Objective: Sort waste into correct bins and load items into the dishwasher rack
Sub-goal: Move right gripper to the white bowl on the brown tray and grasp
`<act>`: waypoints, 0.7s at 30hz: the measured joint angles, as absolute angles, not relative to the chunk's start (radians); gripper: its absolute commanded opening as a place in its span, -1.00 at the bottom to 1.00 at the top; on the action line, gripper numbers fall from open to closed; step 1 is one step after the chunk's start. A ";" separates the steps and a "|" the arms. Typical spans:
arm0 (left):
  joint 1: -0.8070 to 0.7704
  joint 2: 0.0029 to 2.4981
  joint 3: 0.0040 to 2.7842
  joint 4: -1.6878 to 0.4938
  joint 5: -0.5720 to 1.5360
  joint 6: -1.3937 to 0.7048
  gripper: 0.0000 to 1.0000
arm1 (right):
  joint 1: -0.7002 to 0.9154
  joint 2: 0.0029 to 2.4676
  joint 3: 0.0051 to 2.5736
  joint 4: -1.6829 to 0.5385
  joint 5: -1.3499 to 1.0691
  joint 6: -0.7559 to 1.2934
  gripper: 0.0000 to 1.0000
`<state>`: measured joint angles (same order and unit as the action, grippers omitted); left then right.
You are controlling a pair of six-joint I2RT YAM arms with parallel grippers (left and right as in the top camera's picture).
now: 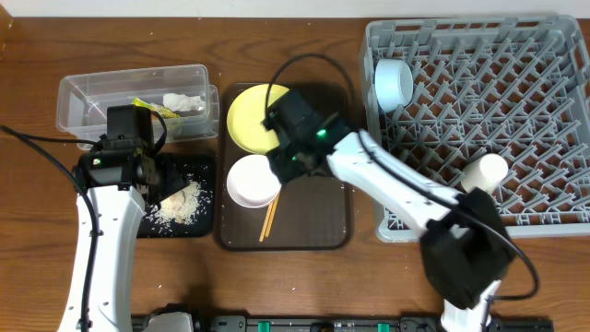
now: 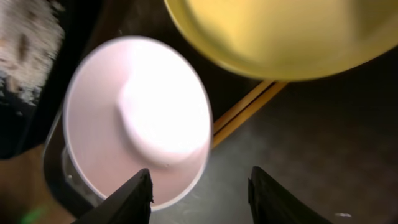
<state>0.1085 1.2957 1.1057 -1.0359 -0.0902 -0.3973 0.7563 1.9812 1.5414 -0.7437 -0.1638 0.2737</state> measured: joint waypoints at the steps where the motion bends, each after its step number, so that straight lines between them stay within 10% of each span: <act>1: 0.109 1.296 1.106 -1.036 -0.090 -0.397 0.47 | 0.764 1.997 1.541 -0.744 -0.159 0.287 -0.17; 10: 0.109 1.296 1.106 -1.036 -0.094 -0.400 0.47 | 0.778 2.075 1.536 -0.738 -0.105 0.386 -0.97; 21: 0.109 1.296 1.106 -1.037 -0.097 -0.400 0.47 | 0.749 2.066 1.536 -0.722 -0.060 0.401 -0.98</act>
